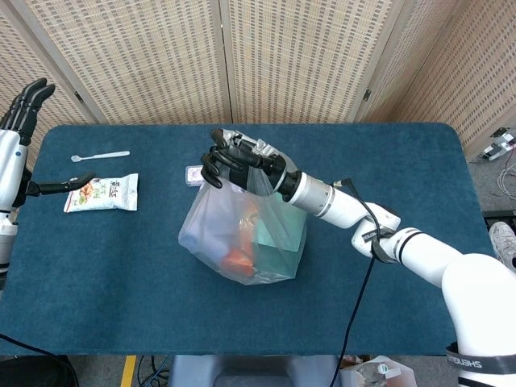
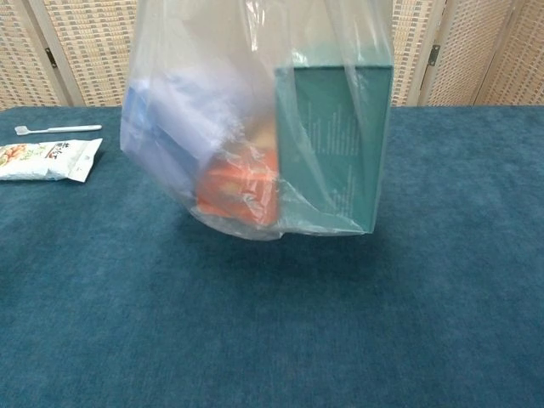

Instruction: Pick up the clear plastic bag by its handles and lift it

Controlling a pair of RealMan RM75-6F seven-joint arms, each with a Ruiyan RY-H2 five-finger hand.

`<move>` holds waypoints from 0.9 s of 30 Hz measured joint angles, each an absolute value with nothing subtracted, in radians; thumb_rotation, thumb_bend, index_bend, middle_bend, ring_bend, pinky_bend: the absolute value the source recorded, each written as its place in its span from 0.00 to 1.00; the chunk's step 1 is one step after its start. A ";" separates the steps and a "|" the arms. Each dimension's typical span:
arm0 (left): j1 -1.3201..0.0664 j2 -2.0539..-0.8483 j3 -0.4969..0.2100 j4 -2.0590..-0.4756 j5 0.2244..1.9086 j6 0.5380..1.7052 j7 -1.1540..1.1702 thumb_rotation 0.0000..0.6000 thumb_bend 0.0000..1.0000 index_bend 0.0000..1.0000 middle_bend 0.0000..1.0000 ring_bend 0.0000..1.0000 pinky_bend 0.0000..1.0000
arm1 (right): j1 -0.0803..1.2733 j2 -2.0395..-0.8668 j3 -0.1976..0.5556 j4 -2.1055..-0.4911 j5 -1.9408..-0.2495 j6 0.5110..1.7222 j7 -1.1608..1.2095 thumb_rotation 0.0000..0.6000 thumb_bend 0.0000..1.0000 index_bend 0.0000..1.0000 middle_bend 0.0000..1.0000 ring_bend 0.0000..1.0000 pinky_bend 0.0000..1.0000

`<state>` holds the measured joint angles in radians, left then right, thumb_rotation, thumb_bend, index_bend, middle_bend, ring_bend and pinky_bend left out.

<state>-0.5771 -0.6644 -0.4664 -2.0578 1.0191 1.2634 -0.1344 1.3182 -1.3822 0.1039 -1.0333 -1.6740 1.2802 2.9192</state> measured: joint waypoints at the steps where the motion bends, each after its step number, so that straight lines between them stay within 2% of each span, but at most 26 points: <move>1: -0.577 -0.665 -0.467 -2.058 1.019 1.264 -0.134 1.00 0.00 0.00 0.00 0.00 0.09 | 1.322 -1.376 0.109 -1.039 -1.674 1.276 2.917 1.00 0.40 0.58 0.79 0.56 0.63; 17: -0.566 -0.689 -0.455 -2.016 1.011 1.262 -0.096 1.00 0.00 0.00 0.00 0.00 0.09 | 1.341 -1.333 0.157 -1.105 -1.659 1.243 2.889 1.00 0.40 0.63 0.84 0.61 0.67; 27: -0.539 -0.739 -0.376 -1.960 1.023 1.260 0.004 1.00 0.00 0.00 0.00 0.00 0.09 | 1.323 -1.318 0.164 -1.133 -1.667 1.266 2.879 1.00 0.40 0.63 0.85 0.61 0.67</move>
<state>-0.5385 -0.7388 -0.3757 -1.9601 1.0227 1.2595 0.0042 1.3225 -1.3181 0.1636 -1.1325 -1.6672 1.2660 2.8788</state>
